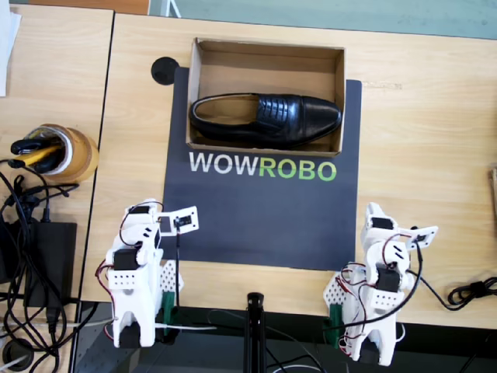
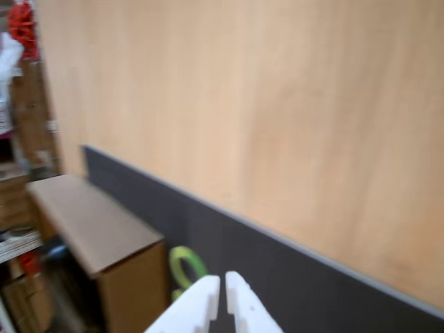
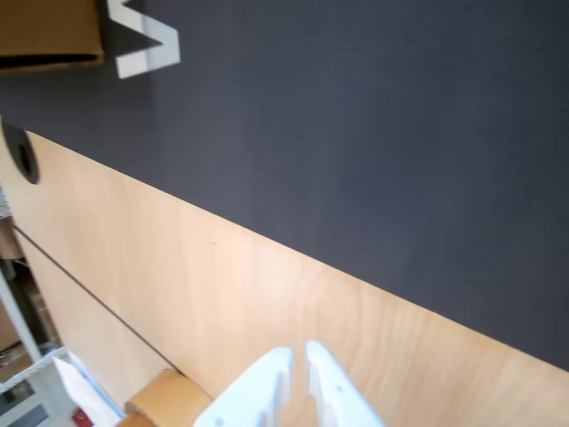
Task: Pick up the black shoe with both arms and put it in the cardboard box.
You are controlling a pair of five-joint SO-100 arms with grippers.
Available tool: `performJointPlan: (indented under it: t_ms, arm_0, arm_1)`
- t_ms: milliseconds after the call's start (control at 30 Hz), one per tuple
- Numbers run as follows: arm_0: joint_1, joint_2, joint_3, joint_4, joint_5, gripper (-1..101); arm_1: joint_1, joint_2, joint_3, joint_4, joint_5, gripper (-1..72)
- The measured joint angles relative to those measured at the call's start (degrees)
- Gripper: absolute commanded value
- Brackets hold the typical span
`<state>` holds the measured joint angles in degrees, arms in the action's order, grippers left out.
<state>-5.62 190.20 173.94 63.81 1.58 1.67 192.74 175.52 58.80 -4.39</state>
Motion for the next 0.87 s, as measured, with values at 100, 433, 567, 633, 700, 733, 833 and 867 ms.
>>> performJointPlan:
  t_ms: [100,433,567,633,700,733,833,867]
  arm_0:
    - [0.79,-0.35,0.26,-0.09,1.05,0]
    - [0.88,0.00,0.26,-0.18,1.14,0]
    - [0.88,0.00,0.26,-0.18,1.14,0]
    - [0.88,0.00,0.26,-0.18,1.14,0]
    - [0.88,0.00,0.26,-0.18,1.14,0]
    - [0.88,0.00,0.26,-0.18,1.14,0]
    - [0.88,0.00,0.26,-0.18,1.14,0]
    - [0.88,0.00,0.26,-0.18,1.14,0]
  arm_1:
    - [0.00,0.00,1.41,-0.26,0.97,-0.1]
    - [-0.18,0.00,2.37,-1.23,1.41,6.8]
    - [-0.18,0.00,2.37,-1.23,1.41,6.8]
    - [-0.18,0.00,2.37,-1.23,1.41,6.8]
    - [-0.18,0.00,2.37,-1.23,1.41,6.8]
    - [-0.18,0.00,2.37,-1.23,1.41,6.8]
    - [-0.18,0.00,2.37,-1.23,1.41,6.8]
    - [-0.18,0.00,2.37,-1.23,1.41,6.8]
